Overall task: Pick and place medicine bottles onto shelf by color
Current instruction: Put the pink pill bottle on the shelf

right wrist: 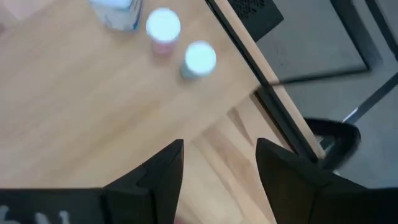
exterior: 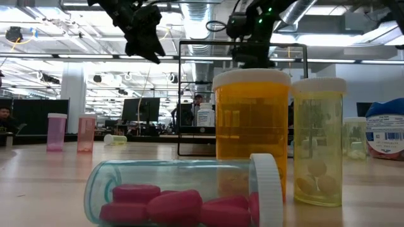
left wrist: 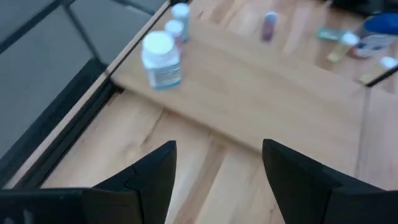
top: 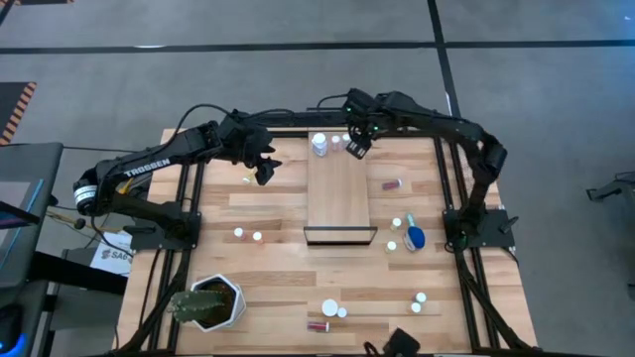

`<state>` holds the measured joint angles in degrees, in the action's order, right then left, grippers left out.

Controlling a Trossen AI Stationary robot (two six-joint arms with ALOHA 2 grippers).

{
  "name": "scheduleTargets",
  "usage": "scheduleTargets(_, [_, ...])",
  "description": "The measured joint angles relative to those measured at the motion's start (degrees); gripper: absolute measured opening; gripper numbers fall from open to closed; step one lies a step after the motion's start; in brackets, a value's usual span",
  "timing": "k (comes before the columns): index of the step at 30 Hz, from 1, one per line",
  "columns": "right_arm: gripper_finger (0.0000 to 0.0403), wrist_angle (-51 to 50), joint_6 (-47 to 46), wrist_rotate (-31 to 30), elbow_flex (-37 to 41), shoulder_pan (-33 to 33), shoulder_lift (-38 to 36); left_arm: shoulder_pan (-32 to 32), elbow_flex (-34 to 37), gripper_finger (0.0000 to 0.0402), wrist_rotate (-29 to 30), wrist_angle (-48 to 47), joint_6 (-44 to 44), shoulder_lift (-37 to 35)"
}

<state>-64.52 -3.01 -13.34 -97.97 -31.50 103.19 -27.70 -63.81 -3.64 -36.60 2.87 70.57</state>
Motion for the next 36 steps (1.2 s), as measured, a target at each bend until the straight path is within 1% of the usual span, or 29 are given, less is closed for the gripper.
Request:
scheduleTargets(3, [0.0221, -2.32, -1.41, -0.03, 0.28, 0.55, -2.67, -0.01, 1.88, 0.0224, 0.96, -1.41, 2.37, 0.02])
scheduleTargets(5, [0.0221, -2.37, -1.85, -0.07, 2.10, 1.27, -5.15, 0.15, 3.77, 0.0224, 0.88, -1.54, 3.78, 0.02])
scheduleTargets(10, [0.0221, -2.57, -6.54, -0.07, 9.59, 3.48, -12.38, 2.22, 7.97, 0.0224, 0.13, -2.49, 7.66, 0.04])
scheduleTargets(13, [0.0219, -2.20, -9.81, -0.09, 14.75, 5.03, -16.88, 4.29, 8.26, 0.0224, -1.34, -8.50, 10.28, 0.04])
scheduleTargets(18, [0.0219, 0.16, -14.23, -0.10, 22.84, 7.58, -22.79, 9.78, 8.28, 0.0224, -1.61, -19.76, 17.93, -0.28])
scheduleTargets(22, [0.0218, 2.18, -16.82, -0.15, 27.93, 9.28, -25.90, 16.42, 8.28, 0.0224, -1.16, -25.02, 26.35, -0.26])
scheduleTargets(25, [0.0217, 2.62, -18.70, -0.16, 30.53, 10.60, -27.32, 21.75, 8.28, 0.0224, 0.11, -27.55, 33.22, -0.26])
scheduleTargets(29, [0.0217, 4.01, -19.65, -0.17, 32.98, 12.58, -28.50, 27.48, 8.39, 0.0224, 4.22, -30.40, 41.71, -0.26])
scheduleTargets(33, [0.0217, 4.26, -20.54, -0.33, 33.03, 14.57, -28.54, 31.83, 10.14, 0.0224, 5.03, -30.21, 47.65, -0.15])
scheduleTargets(36, [0.0217, 4.78, -20.54, -0.42, 33.03, 15.90, -28.54, 33.85, 12.92, 0.0224, 5.05, -29.37, 51.25, -0.15])
